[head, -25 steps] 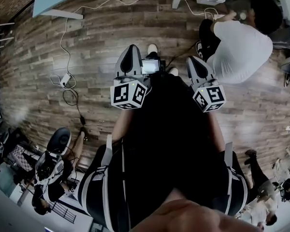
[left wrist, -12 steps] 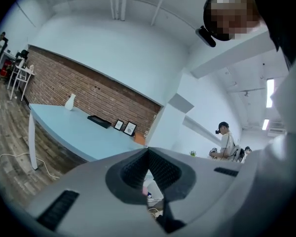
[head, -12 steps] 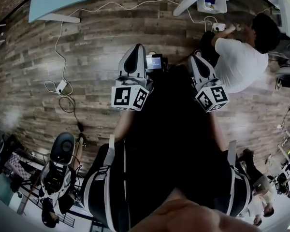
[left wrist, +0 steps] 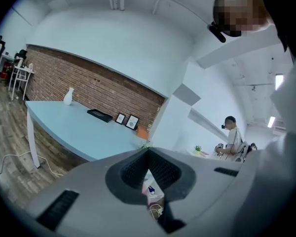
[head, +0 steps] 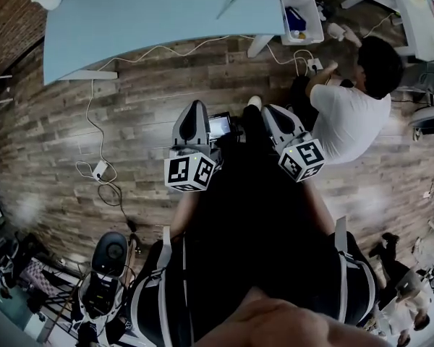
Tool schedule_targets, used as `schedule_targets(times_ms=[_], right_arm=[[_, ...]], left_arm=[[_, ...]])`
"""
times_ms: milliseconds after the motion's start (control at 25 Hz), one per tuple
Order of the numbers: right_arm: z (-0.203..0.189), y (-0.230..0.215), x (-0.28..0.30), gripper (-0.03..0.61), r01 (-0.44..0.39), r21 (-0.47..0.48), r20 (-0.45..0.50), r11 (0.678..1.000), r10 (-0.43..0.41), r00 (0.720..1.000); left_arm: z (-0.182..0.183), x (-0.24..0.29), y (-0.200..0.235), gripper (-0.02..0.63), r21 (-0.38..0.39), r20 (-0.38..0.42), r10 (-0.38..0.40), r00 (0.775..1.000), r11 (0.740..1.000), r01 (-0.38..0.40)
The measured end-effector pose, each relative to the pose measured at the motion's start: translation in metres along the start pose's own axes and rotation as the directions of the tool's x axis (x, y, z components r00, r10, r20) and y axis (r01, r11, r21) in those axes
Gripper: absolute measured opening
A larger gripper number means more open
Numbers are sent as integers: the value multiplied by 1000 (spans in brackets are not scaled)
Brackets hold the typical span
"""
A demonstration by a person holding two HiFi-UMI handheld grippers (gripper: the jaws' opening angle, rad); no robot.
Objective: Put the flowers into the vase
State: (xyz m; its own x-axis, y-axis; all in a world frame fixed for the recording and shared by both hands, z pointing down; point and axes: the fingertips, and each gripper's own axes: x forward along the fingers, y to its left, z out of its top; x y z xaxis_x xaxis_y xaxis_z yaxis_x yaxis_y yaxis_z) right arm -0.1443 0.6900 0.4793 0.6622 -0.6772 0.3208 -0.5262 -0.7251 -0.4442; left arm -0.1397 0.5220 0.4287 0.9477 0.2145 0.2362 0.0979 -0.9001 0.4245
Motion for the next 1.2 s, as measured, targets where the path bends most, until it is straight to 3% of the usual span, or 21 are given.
schedule_targets(times_ms=[240, 400, 520, 880, 1040, 1200], right_arm=[[47, -48, 20, 18, -29, -83, 51, 996, 33, 998], [72, -82, 22, 18, -41, -88, 67, 995, 47, 997], [91, -97, 26, 18, -48, -88, 94, 995, 57, 994], [103, -102, 65, 18, -127, -81, 40, 989, 131, 991], [109, -99, 98, 18, -134, -99, 15, 986, 136, 991], [123, -101, 134, 18, -91, -154, 9, 984, 93, 996]], left_arm=[[13, 63, -31, 45, 76, 3, -3, 1000, 997, 3], [20, 99, -55, 44, 61, 23, 36, 999, 997, -37], [30, 122, -68, 44, 69, 26, 24, 999, 997, -26], [39, 139, -38, 44, 49, 10, 130, 991, 990, -130], [51, 159, -18, 44, 59, 25, 131, 991, 989, -132], [62, 185, 14, 44, 37, 26, 104, 994, 994, -105]])
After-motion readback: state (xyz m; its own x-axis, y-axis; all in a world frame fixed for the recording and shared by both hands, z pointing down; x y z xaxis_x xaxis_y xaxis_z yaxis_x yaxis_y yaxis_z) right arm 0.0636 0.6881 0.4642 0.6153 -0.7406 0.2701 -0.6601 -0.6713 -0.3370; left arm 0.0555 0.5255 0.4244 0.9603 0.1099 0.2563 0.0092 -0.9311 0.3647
